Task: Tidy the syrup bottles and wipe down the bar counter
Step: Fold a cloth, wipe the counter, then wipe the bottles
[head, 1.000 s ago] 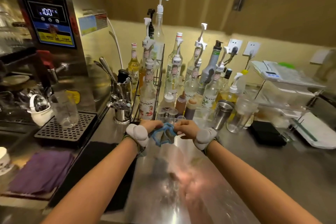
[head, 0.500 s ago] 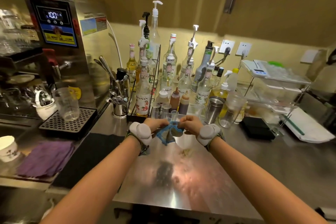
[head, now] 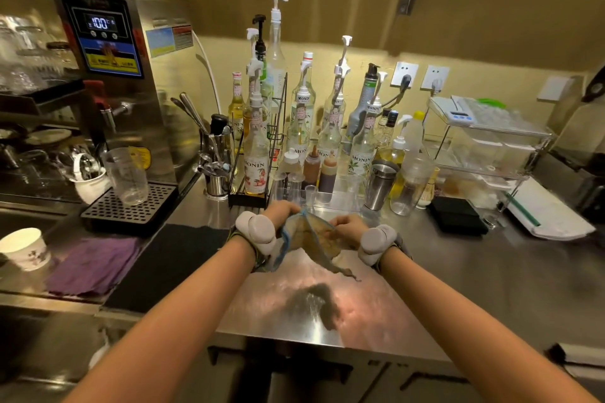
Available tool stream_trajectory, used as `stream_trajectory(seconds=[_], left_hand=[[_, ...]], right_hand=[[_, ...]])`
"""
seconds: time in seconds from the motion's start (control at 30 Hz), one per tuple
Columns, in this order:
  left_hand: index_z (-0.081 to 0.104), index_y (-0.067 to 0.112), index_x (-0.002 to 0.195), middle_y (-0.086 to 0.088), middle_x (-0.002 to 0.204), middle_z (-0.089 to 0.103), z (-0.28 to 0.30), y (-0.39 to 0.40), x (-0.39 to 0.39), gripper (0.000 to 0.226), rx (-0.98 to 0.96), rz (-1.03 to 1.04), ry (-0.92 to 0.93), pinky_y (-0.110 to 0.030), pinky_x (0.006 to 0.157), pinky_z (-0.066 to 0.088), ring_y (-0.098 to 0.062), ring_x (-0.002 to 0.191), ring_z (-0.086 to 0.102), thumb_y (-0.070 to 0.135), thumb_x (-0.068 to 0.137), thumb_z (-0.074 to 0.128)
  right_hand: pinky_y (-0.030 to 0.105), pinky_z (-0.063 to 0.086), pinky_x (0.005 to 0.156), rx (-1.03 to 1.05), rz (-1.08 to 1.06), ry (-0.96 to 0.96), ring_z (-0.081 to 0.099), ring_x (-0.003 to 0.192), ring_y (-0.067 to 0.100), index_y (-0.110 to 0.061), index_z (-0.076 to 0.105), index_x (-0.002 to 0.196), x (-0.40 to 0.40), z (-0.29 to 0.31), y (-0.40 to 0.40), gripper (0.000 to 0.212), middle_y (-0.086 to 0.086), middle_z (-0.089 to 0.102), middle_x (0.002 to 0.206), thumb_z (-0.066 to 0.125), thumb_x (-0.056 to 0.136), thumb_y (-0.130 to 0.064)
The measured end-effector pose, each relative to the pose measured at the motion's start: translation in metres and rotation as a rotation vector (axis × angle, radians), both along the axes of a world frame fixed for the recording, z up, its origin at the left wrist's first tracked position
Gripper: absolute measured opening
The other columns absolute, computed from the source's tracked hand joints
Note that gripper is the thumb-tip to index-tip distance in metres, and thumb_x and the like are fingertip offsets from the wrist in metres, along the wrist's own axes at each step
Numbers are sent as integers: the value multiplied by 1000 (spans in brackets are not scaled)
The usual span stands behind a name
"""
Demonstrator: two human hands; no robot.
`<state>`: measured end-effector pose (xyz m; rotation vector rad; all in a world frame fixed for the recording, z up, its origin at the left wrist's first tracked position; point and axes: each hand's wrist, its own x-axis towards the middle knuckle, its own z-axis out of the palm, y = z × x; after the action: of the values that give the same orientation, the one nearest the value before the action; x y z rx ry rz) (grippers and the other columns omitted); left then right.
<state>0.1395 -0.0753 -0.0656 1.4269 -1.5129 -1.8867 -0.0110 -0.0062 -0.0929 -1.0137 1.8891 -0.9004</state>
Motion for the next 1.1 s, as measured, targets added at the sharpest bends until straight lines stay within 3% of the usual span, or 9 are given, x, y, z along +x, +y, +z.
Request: stream_trajectory(seconds=[0.1,0.3,0.4,0.63,0.73,0.8,0.93,1.03,1.1], left_hand=[[55,4,80,-14,93,55,-1,9,0,13,12,-13,-37,-41,97,44,-27,87,52,9,88,46],[50,9,64,-7,72,48,-4,20,5,19,97,-118,-123,-27,65,38,-19,60,43,11,83,46],[64,4,96,-10,95,53,-16,19,1,22,36,-130,-174,-31,77,39,-22,75,49,2,85,45],[56,3,128,-12,131,56,-52,16,-6,37,-140,-198,-422,-21,79,36,-22,104,55,14,93,53],[59,5,128,-11,134,57,-72,6,-11,39,-159,-223,-443,-24,85,43,-23,113,57,17,91,58],[62,3,126,-11,134,58,-83,-4,-15,38,-138,-180,-419,-23,91,43,-24,117,58,13,89,61],[62,3,125,-11,134,59,-96,-27,-26,37,-116,-154,-398,-24,94,45,-27,123,56,12,89,61],[59,11,131,-4,137,56,-100,-42,-34,37,-147,-251,-475,-19,96,42,-22,125,54,19,95,52],[58,12,132,-2,130,59,-105,-52,-39,38,-150,-231,-476,-10,82,42,-17,120,56,21,97,49]], right_hand=[[17,43,51,28,-4,36,48,59,10,-12,51,63,-3,-3,5,29,3,51,65,60,83,6],[23,50,63,188,82,5,51,62,13,-2,62,80,-11,-2,21,11,7,54,75,62,88,-9],[41,49,93,264,112,31,53,74,19,0,65,105,-15,-8,25,22,10,54,91,63,88,-13],[13,42,41,324,81,-59,51,46,10,-10,50,60,-28,-39,35,30,4,49,62,69,83,-9],[14,43,41,338,65,-67,54,36,7,1,53,62,-38,-53,33,26,9,51,65,65,85,-5],[22,40,58,370,80,95,52,58,14,5,56,66,-47,-62,28,27,7,51,75,63,86,-12],[25,33,72,398,67,305,43,82,14,-21,41,54,-62,-70,11,37,-3,47,74,64,83,-17],[5,36,50,415,31,233,41,63,12,-19,36,54,-77,-73,-1,42,-6,50,56,57,88,-4],[12,28,38,408,-42,236,31,51,11,-14,31,49,-86,-75,-7,47,-6,40,37,51,89,1]])
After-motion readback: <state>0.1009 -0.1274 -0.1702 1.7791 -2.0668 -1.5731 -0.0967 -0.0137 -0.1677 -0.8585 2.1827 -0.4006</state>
